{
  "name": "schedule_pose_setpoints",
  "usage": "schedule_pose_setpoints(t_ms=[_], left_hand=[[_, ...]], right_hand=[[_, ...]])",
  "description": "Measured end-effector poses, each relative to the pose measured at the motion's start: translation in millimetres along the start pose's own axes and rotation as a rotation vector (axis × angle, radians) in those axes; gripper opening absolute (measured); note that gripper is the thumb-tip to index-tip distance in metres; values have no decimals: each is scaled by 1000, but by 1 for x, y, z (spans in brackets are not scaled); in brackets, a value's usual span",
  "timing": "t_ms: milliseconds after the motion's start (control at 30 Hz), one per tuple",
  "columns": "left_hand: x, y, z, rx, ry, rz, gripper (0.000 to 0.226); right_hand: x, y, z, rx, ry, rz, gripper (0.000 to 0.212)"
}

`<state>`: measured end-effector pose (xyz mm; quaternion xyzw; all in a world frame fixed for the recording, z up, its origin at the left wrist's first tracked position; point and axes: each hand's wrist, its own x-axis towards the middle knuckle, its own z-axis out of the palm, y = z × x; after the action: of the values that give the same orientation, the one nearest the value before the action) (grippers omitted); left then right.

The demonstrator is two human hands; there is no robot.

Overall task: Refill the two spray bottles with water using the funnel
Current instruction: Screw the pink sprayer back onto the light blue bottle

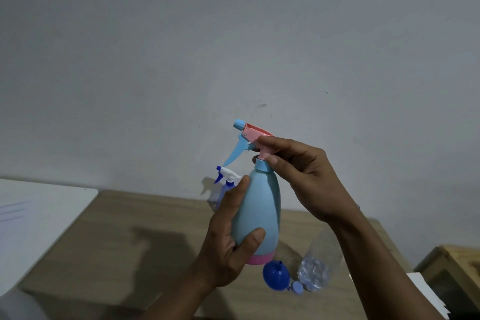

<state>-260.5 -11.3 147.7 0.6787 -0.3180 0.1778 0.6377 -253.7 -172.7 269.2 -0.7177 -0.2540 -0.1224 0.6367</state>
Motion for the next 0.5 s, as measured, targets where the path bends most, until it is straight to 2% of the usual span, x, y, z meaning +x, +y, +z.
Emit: schedule_pose_setpoints(t_ms=[133,300,400,500], left_hand=[[2,3,-4,60,25,65,70],[4,3,-10,129,2,98,69],[7,8,-12,133,-4,120,70],[11,11,-11,129,1,147,70]], right_hand=[[-1,0,6,76,64,-58,33],[-5,2,12,-92,147,-146,29],[-6,-2,9,-90,140,-134,25],[-5,-8,10,-43,129,-144,31]])
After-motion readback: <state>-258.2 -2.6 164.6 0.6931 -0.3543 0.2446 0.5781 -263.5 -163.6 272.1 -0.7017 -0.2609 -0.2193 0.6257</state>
